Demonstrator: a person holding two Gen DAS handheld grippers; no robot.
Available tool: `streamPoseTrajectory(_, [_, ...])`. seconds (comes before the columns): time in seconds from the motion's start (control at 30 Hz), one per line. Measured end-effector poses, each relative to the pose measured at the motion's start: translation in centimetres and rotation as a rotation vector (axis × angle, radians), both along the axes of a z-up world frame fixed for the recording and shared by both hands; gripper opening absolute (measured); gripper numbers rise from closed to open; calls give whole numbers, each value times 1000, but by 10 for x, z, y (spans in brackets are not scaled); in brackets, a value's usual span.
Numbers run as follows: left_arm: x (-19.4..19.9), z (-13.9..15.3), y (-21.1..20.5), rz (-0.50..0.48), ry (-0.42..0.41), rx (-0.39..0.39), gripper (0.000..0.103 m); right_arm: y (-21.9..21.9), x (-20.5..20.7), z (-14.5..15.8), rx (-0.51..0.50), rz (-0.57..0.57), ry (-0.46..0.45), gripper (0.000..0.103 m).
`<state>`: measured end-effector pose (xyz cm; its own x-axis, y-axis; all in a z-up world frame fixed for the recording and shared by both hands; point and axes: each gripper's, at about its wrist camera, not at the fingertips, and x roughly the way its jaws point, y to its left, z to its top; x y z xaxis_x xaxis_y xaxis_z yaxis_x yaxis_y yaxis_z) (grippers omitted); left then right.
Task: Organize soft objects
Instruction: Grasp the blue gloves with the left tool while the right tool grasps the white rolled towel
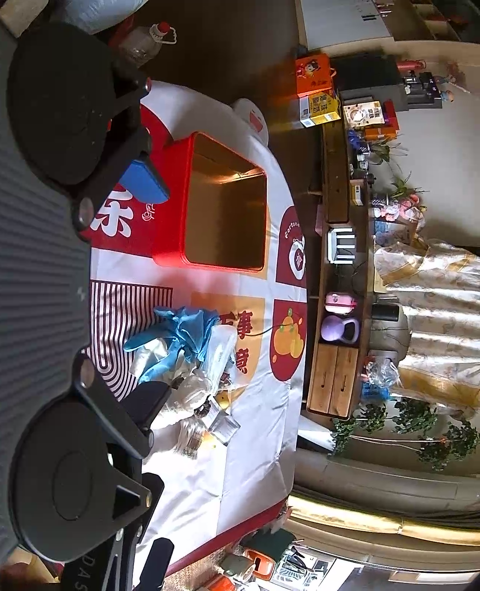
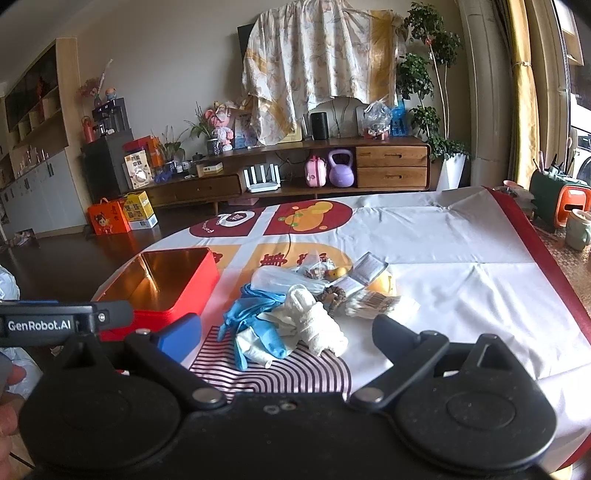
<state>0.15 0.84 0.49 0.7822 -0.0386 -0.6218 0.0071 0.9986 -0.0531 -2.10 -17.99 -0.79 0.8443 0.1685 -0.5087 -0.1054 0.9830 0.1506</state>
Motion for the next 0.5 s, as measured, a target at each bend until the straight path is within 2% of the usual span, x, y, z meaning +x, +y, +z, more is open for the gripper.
streamPoseTrajectory(0.43, [47, -20, -4, -33, 54, -12, 103, -20, 41, -16, -31, 18, 37, 95])
streamPoseTrajectory(0.5, [59, -27, -8, -41, 66, -2, 103, -23, 52, -22, -44, 37, 50, 91])
